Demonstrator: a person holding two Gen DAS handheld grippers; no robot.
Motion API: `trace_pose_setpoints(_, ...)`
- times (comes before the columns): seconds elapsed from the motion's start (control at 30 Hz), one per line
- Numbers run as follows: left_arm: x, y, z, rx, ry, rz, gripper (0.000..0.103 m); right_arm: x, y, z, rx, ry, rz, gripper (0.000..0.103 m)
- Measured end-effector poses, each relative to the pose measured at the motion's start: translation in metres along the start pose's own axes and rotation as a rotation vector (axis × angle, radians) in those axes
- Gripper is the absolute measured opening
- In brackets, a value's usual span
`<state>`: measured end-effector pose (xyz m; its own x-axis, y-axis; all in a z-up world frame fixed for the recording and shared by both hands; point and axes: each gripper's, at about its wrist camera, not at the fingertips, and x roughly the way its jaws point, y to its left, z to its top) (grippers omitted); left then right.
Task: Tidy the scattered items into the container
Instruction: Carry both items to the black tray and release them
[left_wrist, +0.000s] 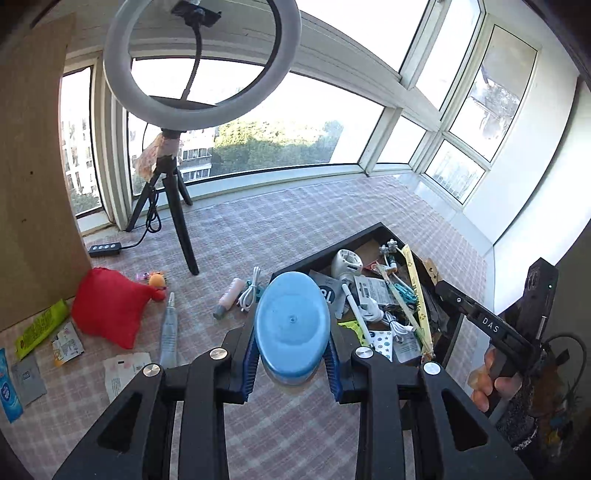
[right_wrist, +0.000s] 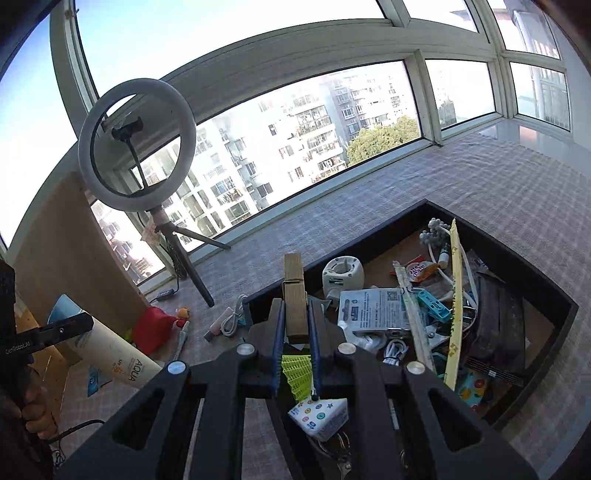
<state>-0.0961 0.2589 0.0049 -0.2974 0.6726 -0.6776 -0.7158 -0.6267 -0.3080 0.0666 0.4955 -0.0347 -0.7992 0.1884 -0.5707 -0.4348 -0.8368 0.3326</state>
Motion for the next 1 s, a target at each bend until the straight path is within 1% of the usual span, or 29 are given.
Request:
trace_pose_setpoints(0.07,0.016,-0.027,0.011,0.044,0.011,-0.045,0.028,-0.009,-0.028,0.006,0.029,-0.030,-0.085,0.012)
trace_pose_setpoints(0.2,0.048,-0.076,0.025,0.116,0.046,-0.123,0.028,-0.017,-0.071,0.016,0.078,-0.047,-0.191,0.012)
trace_pose_setpoints(0.3,0.059,-0.082,0.031,0.113,0.056,-0.129,0.028,-0.019,-0.092,0.022,0.104,-0.052,-0.236,0.012)
trace_pose_setpoints(0.37,0.065,-0.083,0.035,0.107,0.060,-0.127,0.029,-0.020,-0.101,0.024,0.113,-0.058,-0.240,0.012)
trace_pose_setpoints(0.4,0.068,-0.084,0.037,0.104,0.063,-0.126,0.030,-0.020,-0.104,0.026,0.115,-0.057,-0.234,0.014)
trace_pose_setpoints(0.43,0.071,-0.084,0.040,0.101,0.065,-0.126,0.034,-0.019,-0.107,0.027,0.114,-0.046,-0.221,0.022)
trace_pose_setpoints(0.47,0.074,-0.085,0.042,0.098,0.067,-0.125,0.045,-0.017,-0.109,0.028,0.116,-0.028,-0.220,0.036)
trace_pose_setpoints(0.5,0.077,-0.085,0.044,0.095,0.069,-0.124,0.054,-0.015,-0.109,0.029,0.120,-0.012,-0.246,0.067)
trace_pose_setpoints(0.53,0.080,-0.086,0.046,0.092,0.071,-0.123,0.054,-0.018,-0.108,0.028,0.119,-0.029,-0.267,0.075)
trace_pose_setpoints(0.57,0.083,-0.087,0.048,0.089,0.074,-0.122,0.054,-0.021,-0.107,0.027,0.116,-0.043,-0.281,0.075)
trace_pose_setpoints(0.63,0.089,-0.088,0.052,0.083,0.078,-0.120,0.054,-0.024,-0.104,0.026,0.104,-0.057,-0.279,0.075)
trace_pose_setpoints(0.73,0.098,-0.090,0.058,0.074,0.085,-0.118,0.054,-0.021,-0.104,0.025,0.112,-0.044,-0.278,0.075)
trace_pose_setpoints(0.77,0.098,-0.086,0.057,0.072,0.086,-0.111,0.052,-0.021,-0.104,0.024,0.117,-0.041,-0.271,0.075)
trace_pose_setpoints(0.87,0.088,-0.065,0.049,0.066,0.087,-0.074,0.052,-0.020,-0.099,0.023,0.120,-0.037,-0.254,0.075)
trace_pose_setpoints(1.0,0.068,-0.028,0.038,0.022,0.076,-0.017,0.052,-0.017,-0.088,0.019,0.103,-0.029,-0.228,0.075)
